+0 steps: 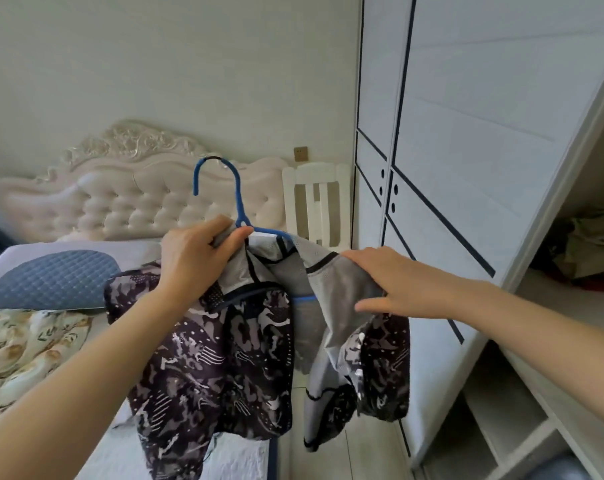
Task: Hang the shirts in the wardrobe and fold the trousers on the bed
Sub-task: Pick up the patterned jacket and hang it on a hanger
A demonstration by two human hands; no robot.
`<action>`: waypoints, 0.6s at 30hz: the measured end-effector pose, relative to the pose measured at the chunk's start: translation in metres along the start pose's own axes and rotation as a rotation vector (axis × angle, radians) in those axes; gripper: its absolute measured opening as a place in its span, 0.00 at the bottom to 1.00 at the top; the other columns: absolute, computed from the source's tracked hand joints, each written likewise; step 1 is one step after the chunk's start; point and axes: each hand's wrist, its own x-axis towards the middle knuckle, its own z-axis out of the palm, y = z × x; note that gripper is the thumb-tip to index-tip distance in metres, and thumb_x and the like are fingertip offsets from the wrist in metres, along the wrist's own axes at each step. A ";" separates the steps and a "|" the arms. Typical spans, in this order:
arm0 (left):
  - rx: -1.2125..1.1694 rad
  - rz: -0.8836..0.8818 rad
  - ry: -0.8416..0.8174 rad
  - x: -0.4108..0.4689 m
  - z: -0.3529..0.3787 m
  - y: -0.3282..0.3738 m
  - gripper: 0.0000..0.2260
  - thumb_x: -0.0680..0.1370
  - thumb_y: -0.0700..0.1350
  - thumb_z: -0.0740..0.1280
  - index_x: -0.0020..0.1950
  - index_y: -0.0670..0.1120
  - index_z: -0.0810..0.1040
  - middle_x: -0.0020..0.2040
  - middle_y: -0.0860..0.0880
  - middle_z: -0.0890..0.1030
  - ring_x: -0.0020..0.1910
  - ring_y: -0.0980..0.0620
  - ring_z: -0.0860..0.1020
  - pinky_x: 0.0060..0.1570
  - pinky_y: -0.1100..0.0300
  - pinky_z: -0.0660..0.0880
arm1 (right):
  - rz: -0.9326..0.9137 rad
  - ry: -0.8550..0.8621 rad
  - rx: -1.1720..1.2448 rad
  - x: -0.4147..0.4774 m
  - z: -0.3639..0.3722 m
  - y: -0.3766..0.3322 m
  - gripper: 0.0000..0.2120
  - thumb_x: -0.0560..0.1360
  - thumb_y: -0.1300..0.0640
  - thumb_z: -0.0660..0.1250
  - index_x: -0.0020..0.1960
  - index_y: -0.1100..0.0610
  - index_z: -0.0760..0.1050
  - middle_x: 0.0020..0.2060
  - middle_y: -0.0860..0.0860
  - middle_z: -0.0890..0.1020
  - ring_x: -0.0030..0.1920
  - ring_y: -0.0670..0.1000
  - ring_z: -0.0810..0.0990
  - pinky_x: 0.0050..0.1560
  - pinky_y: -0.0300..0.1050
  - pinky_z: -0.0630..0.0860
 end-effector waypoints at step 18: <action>-0.042 -0.023 -0.322 -0.005 0.007 0.036 0.17 0.70 0.54 0.67 0.55 0.46 0.78 0.48 0.49 0.77 0.47 0.47 0.75 0.45 0.49 0.74 | -0.002 0.259 0.443 0.015 0.002 -0.043 0.15 0.83 0.54 0.56 0.49 0.63 0.77 0.38 0.54 0.80 0.38 0.50 0.77 0.44 0.48 0.73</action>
